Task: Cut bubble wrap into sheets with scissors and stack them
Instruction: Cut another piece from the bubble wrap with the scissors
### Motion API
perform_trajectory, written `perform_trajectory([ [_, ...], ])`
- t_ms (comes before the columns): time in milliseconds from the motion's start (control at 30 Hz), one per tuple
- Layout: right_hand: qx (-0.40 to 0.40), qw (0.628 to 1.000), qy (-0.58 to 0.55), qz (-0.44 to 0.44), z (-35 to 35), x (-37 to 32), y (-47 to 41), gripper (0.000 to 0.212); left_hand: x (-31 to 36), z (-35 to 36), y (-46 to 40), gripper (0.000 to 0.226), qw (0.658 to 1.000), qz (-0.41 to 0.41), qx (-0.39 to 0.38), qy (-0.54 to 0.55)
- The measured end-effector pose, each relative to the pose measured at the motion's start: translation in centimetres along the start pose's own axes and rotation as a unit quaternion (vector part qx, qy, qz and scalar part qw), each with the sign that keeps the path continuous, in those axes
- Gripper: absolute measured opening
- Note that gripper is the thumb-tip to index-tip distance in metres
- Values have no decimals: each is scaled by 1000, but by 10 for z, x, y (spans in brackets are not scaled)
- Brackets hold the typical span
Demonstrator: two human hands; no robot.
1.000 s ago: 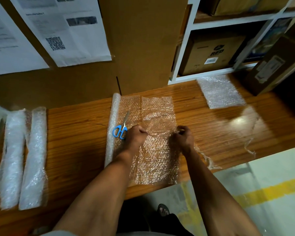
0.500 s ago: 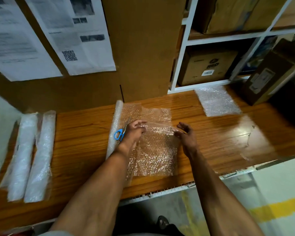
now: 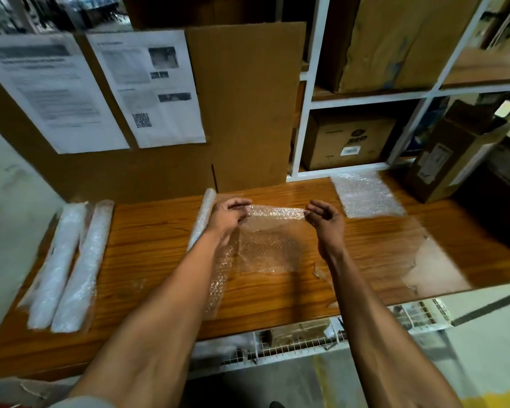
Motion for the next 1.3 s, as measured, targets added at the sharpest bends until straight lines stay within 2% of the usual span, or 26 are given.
perform_trajectory([
  [133,-9,998,47,-47,-4,-30,6,33,19,7,7,24,999,19,18,-28],
  [300,-16,980,167,-110,-11,-57,7,33,41,21,24,38,993,43,33,-102],
  [433,-34,933,306,-188,-10,-83,10,37,60,33,34,32,980,87,27,-175],
  [567,-29,865,421,-271,-4,-105,11,31,71,38,35,27,965,125,43,-227],
  [700,-25,826,455,-332,0,-122,10,25,77,40,31,24,960,136,45,-241],
  [833,-28,809,473,-347,6,-135,6,22,81,36,22,18,959,145,65,-236],
  [967,-29,819,463,-338,11,-137,-7,18,86,32,10,11,958,154,71,-231],
  [1033,-36,844,437,-308,13,-137,-13,15,88,30,1,11,950,164,74,-254],
  [1167,-65,921,321,-210,17,-129,-28,10,94,24,-25,18,942,168,66,-282],
  [1300,-70,959,222,-164,26,-126,-41,8,105,24,-43,21,948,180,46,-257],
])
Point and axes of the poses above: each hand's wrist, its own y-axis away from the middle knuckle, its own z-axis out of the palm, x = y × z, the point moved 6 cm from there along -y, towards the middle knuckle, and after that the axes turned 1 degree about -y, right-handed, at the moved point
